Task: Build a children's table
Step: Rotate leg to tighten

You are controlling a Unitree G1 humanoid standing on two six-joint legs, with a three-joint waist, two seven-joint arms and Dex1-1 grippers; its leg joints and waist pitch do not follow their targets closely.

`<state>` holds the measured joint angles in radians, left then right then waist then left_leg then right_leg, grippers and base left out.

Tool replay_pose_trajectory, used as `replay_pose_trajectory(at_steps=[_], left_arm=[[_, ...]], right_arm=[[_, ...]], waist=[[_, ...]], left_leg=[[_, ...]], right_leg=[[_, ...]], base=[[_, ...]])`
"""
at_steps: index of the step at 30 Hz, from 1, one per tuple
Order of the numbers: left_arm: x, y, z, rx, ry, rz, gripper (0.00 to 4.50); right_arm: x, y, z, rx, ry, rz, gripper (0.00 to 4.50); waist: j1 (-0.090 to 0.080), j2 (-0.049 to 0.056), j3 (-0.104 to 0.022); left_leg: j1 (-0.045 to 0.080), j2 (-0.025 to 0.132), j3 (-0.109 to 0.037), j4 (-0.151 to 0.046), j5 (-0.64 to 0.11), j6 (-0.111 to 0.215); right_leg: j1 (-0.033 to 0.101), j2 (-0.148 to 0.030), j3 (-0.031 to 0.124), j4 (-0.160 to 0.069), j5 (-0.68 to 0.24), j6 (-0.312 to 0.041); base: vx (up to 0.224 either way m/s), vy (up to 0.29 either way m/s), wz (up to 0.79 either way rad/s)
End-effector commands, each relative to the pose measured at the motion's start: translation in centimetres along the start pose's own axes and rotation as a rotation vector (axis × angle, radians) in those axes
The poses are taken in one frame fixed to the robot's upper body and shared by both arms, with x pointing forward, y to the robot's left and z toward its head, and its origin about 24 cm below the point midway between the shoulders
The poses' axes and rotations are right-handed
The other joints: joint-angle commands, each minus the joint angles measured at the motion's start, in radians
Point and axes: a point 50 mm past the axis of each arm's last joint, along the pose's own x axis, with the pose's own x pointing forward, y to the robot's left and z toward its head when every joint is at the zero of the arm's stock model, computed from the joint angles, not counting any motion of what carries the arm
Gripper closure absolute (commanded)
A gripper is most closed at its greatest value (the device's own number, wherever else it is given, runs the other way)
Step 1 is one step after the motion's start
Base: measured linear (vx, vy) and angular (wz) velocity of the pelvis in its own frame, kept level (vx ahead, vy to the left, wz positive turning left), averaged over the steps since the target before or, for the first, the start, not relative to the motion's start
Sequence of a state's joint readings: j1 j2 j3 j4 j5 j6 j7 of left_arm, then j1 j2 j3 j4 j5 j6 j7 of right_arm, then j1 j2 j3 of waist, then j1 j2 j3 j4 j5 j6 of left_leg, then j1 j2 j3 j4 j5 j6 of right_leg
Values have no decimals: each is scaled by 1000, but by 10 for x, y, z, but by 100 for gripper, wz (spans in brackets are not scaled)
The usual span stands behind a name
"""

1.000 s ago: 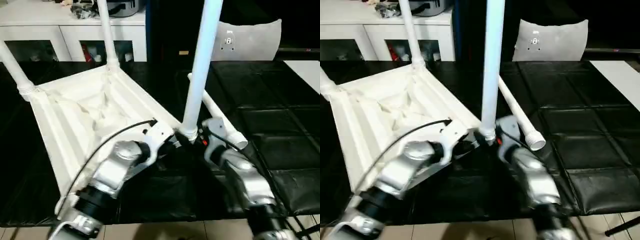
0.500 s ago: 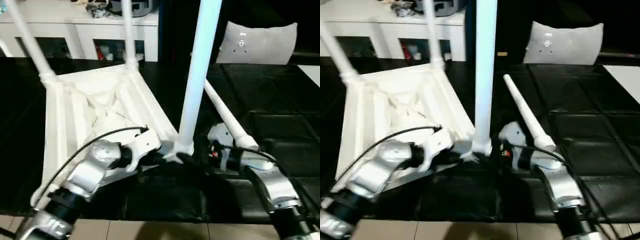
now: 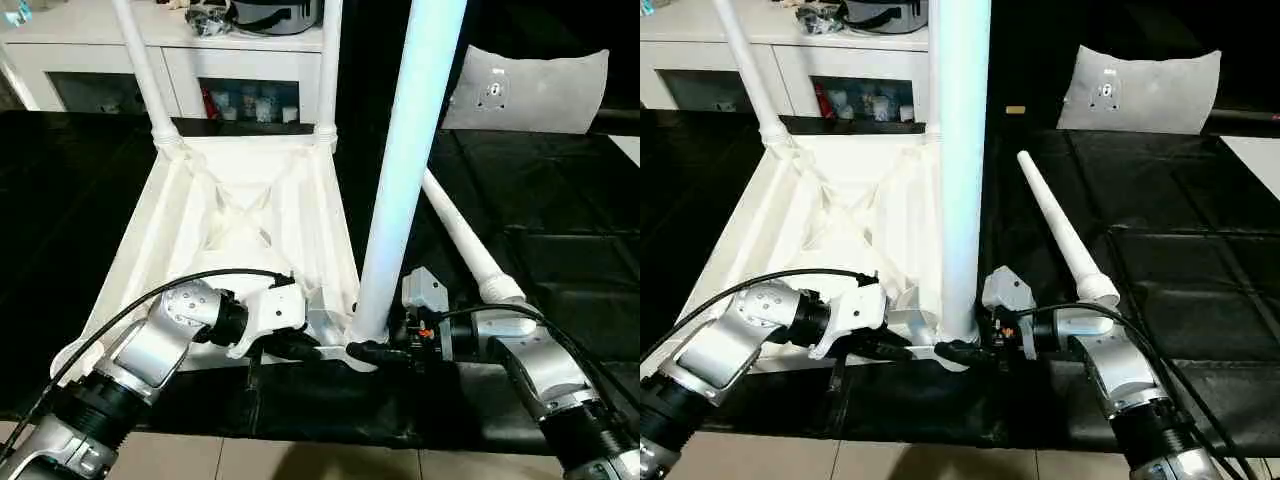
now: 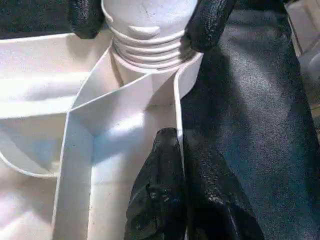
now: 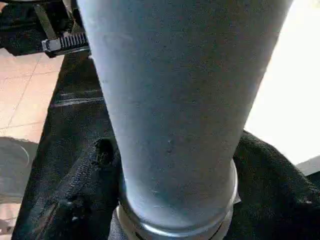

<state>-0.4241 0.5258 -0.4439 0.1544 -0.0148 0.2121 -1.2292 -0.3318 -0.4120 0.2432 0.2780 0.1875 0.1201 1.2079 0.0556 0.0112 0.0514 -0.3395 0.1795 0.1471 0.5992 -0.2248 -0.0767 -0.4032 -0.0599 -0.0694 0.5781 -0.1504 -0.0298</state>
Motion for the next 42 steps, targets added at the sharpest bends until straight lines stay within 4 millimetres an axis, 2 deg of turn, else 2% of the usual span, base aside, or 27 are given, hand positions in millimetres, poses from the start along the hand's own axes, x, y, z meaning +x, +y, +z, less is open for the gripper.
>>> replay_pose_trajectory(at_steps=[1,4,11,12,14,15,17,18,20,21,22,23,24,25,26,28,29,32,33,34,36,37,38,42], left_arm=[[5,-6,-1,29,23,-93,450],[4,-6,-2,30,23,-94,450],[2,-5,-5,-4,16,-72,450],[2,-4,-6,-22,11,-55,450],[4,-1,-3,-68,-17,5,450],[4,-1,-3,-68,-17,5,450],[9,8,4,-142,-70,142,450],[9,8,4,-143,-71,144,450],[13,15,10,-210,-111,249,450],[13,15,10,-210,-111,249,450],[18,20,15,-264,-140,334,450],[20,23,18,-292,-153,377,450],[26,30,23,-347,-177,475,450],[26,31,24,-352,-179,482,450],[29,35,27,-377,-189,544,450],[35,44,36,-417,-218,667,450],[36,45,38,-419,-224,684,450],[43,47,50,-415,-245,713,450],[45,47,51,-409,-244,711,450],[49,45,54,-385,-231,683,450],[50,44,54,-376,-219,672,450],[50,43,52,-371,-212,669,450],[50,43,51,-370,-204,668,450],[46,42,44,-355,-174,651,450]], right_arm=[[-3,-3,6,-22,3,14,146],[-3,-3,6,-22,4,22,172],[-1,1,2,17,-11,54,178],[1,2,2,42,-23,51,178],[8,5,0,89,-45,24,178],[8,5,0,89,-45,24,178],[22,6,-6,164,-51,-82,178],[22,6,-6,165,-51,-84,178],[35,4,-11,185,-38,-207,178],[35,4,-11,185,-38,-207,178],[45,-1,-12,226,-57,-326,179],[50,-4,-12,255,-74,-385,179],[62,-8,-10,332,-111,-497,179],[63,-8,-10,338,-114,-505,180],[69,-11,-8,358,-123,-559,180],[79,-15,-7,381,-90,-672,180],[80,-16,-7,386,-86,-686,180],[82,-20,-7,388,-77,-750,180],[81,-20,-6,398,-89,-752,145],[78,-21,-6,427,-124,-760,110],[77,-22,-6,433,-132,-772,110],[76,-22,-6,428,-135,-769,89],[75,-22,-6,421,-134,-770,74],[66,-24,-7,388,-145,-781,55]], waist=[[-6,-1,-62],[-5,-2,-62],[-3,-2,-62],[-3,-4,-62],[-4,-1,-61],[-2,-1,-61],[-7,-2,-54],[-10,-3,-51],[-18,-3,-48],[-22,-5,-48],[-31,-5,-49],[-43,1,-47],[-49,0,-49],[-59,-3,-48],[-72,-4,-49],[-83,0,-51],[-86,-1,-53],[-80,-2,-61],[-79,-2,-62],[-75,-2,-65],[-69,4,-68],[-69,4,-68],[-67,1,-70],[-64,4,-68]], left_leg=[[-8,42,2,-73,-124,68],[-9,42,2,-73,-125,67],[-8,43,3,-73,-123,67],[-7,43,2,-73,-118,68],[-8,43,4,-73,-114,64],[-7,43,3,-73,-119,63],[-9,41,2,-77,-159,46],[-8,40,2,-78,-178,38],[1,32,-1,-77,-235,18],[-2,30,-3,-77,-242,17],[-10,29,-8,-79,-250,19],[-7,29,-7,-77,-263,12],[-5,27,-9,-75,-276,10],[-8,25,-8,-74,-277,9],[-11,19,-13,-70,-295,12],[-8,17,-13,-67,-300,24],[-8,18,-14,-68,-295,33],[-16,25,-11,-73,-233,54],[-16,27,-9,-73,-217,59],[-20,29,-7,-72,-180,70],[-23,33,-6,-70,-121,87],[-23,33,-6,-70,-121,87],[-23,33,-3,-67,-88,96],[-24,31,-2,-67,-99,98]], right_leg=[[59,-73,47,-58,-298,-200],[59,-74,47,-60,-312,-195],[58,-73,46,-60,-315,-192],[58,-74,46,-58,-310,-195],[58,-73,47,-57,-304,-198],[57,-74,46,-60,-314,-196],[56,-73,44,-68,-389,-174],[56,-73,43,-72,-426,-163],[48,-74,35,-91,-569,-106],[49,-73,33,-93,-590,-93],[54,-75,29,-96,-614,-71],[45,-72,27,-102,-615,-69],[44,-72,23,-103,-620,-68],[44,-71,23,-105,-626,-67],[46,-71,13,-112,-666,-43],[42,-70,10,-119,-664,-38],[41,-69,11,-118,-636,-47],[48,-70,23,-101,-508,-87],[49,-71,26,-98,-474,-100],[53,-71,31,-89,-405,-126],[57,-73,35,-73,-292,-176],[57,-73,35,-73,-292,-176],[61,-73,36,-67,-230,-203],[64,-73,36,-67,-242,-212]], base=[[0,0,0],[0,0,0],[0,0,0],[0,0,0],[0,0,0],[0,0,0],[0,0,0],[0,0,0],[0,0,0],[0,0,0],[0,0,0],[0,0,0],[0,0,0],[0,0,0],[0,0,0],[0,0,0],[0,0,0],[0,0,0],[0,0,0],[0,0,0],[0,0,0],[0,0,0],[0,0,0],[13,-6,0]])
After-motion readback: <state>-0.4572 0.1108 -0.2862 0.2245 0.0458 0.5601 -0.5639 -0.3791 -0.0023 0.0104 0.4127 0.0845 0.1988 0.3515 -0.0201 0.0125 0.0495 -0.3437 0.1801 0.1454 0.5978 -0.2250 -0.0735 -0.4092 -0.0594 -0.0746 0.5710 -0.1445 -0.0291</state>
